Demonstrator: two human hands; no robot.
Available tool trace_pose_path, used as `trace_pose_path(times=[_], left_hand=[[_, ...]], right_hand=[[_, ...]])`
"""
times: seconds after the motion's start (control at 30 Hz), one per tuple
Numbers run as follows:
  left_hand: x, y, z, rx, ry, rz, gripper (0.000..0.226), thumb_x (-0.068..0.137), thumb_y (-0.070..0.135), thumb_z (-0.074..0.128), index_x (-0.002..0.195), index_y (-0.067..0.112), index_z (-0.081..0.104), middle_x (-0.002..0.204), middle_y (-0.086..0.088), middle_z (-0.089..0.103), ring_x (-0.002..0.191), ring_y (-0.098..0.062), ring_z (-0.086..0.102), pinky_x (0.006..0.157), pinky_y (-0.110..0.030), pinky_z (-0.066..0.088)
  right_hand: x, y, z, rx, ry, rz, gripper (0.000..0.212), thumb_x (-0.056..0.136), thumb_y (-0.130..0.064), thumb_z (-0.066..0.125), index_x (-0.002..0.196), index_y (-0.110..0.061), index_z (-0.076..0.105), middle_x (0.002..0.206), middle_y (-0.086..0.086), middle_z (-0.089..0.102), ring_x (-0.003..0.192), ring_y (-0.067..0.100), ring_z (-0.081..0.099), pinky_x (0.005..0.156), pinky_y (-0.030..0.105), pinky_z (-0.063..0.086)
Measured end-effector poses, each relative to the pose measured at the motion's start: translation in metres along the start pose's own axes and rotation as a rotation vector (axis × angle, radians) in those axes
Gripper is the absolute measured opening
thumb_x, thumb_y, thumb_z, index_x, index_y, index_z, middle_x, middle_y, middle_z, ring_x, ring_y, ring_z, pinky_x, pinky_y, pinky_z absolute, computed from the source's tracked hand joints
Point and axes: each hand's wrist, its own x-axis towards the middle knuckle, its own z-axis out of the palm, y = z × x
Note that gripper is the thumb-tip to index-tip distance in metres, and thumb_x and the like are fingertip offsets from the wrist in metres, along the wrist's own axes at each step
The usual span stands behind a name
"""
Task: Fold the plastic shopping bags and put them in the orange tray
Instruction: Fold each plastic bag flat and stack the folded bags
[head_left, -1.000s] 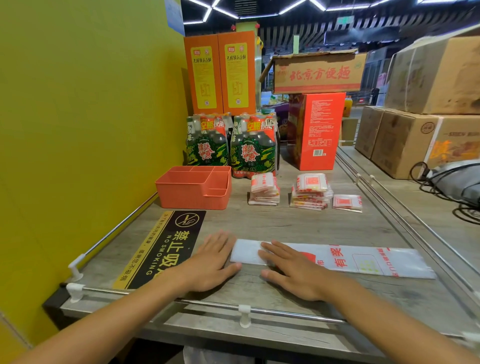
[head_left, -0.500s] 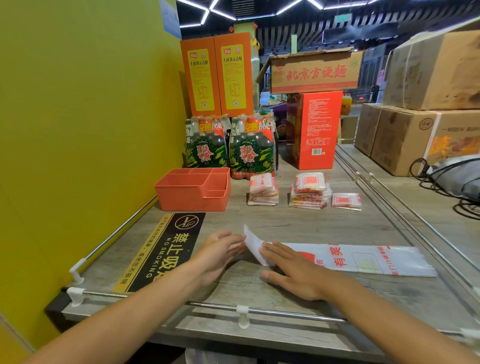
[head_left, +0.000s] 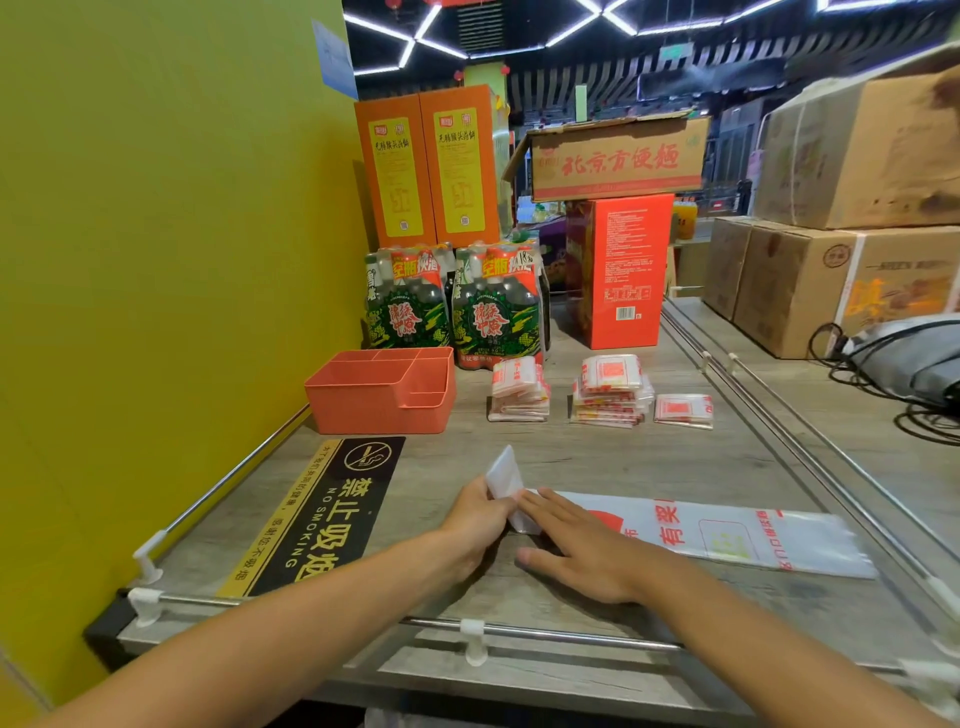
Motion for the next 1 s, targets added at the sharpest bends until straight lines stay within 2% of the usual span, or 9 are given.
trace_pose_path(times=[0.17,0.27,0.4,0.47,0.6,0.7,0.8,0.9,1.0], left_hand=[[0.003,0.001,-0.017,0.201,0.100,0.083,0.048,0.093,-0.005,0.047,0.137,0.013,0.056,0.117,-0.010,0.068,0.108,-0.024,0.064,0.099,-0.041,0.053],[0.004,0.007,-0.033,0.235,0.197,0.108,0.045,0.091,-0.008,0.045,0.129,0.012,0.059,0.113,-0.010,0.068,0.106,-0.025,0.063,0.093,-0.037,0.053],[0.001,0.014,-0.056,0.253,0.356,0.076,0.037,0.092,-0.006,0.050,0.122,0.014,0.046,0.116,-0.010,0.058,0.106,-0.024,0.055,0.085,-0.035,0.045],[0.002,0.012,-0.061,0.274,0.364,0.087,0.035,0.092,-0.006,0.052,0.121,0.012,0.047,0.118,-0.013,0.058,0.105,-0.024,0.055,0.084,-0.034,0.046],[-0.005,0.014,-0.055,0.472,0.266,0.262,0.032,0.099,0.003,0.052,0.129,0.013,0.054,0.121,-0.004,0.060,0.110,-0.017,0.057,0.078,-0.022,0.046],[-0.009,0.016,-0.052,0.667,0.122,0.488,0.033,0.100,0.005,0.051,0.129,0.017,0.062,0.118,0.010,0.063,0.111,-0.005,0.057,0.093,-0.021,0.047],[0.000,0.006,-0.056,0.926,-0.072,0.687,0.035,0.099,0.010,0.056,0.131,0.023,0.062,0.133,0.005,0.063,0.128,-0.007,0.053,0.111,-0.034,0.042],[0.001,-0.004,-0.057,1.164,-0.214,0.685,0.047,0.106,0.030,0.045,0.151,0.015,0.042,0.159,-0.002,0.038,0.152,-0.014,0.020,0.125,-0.035,0.019],[-0.006,-0.006,-0.058,1.266,-0.325,0.605,0.063,0.108,0.047,0.030,0.161,0.018,0.012,0.168,0.005,0.005,0.153,-0.007,-0.008,0.123,-0.025,-0.007]], right_hand=[[0.000,0.004,0.002,0.001,0.038,-0.001,0.076,0.102,-0.059,0.038,0.162,-0.030,0.001,0.168,-0.013,-0.009,0.151,0.001,-0.012,0.117,0.023,-0.003],[0.000,0.010,0.003,-0.050,0.065,0.015,0.072,0.103,-0.059,0.035,0.162,-0.027,0.008,0.169,-0.009,-0.005,0.153,0.006,-0.010,0.119,0.025,-0.004],[0.001,0.012,0.002,-0.143,0.062,0.020,0.069,0.103,-0.061,0.031,0.161,-0.029,0.014,0.169,-0.008,0.001,0.155,0.011,-0.005,0.124,0.033,-0.001],[0.003,0.009,0.002,-0.140,0.042,0.010,0.067,0.103,-0.061,0.030,0.161,-0.032,0.014,0.169,-0.010,0.003,0.154,0.009,-0.004,0.124,0.033,-0.001],[0.002,0.007,0.002,-0.127,0.025,0.011,0.066,0.104,-0.060,0.031,0.161,-0.031,0.015,0.169,-0.011,0.003,0.154,0.009,-0.002,0.122,0.030,-0.002],[0.001,0.006,0.001,-0.114,0.013,0.013,0.066,0.104,-0.059,0.032,0.161,-0.032,0.015,0.169,-0.010,0.003,0.154,0.010,-0.001,0.122,0.031,-0.001],[-0.001,0.005,0.000,-0.100,0.011,0.014,0.066,0.104,-0.058,0.033,0.161,-0.030,0.014,0.169,-0.010,0.002,0.154,0.010,-0.001,0.122,0.030,-0.001],[-0.002,0.005,0.001,-0.103,0.017,0.005,0.066,0.105,-0.056,0.034,0.161,-0.029,0.013,0.169,-0.010,0.002,0.154,0.009,-0.002,0.122,0.028,-0.002],[-0.001,0.007,0.001,-0.101,0.021,0.005,0.067,0.104,-0.058,0.034,0.161,-0.029,0.013,0.169,-0.010,0.002,0.154,0.007,-0.001,0.121,0.027,-0.003]])
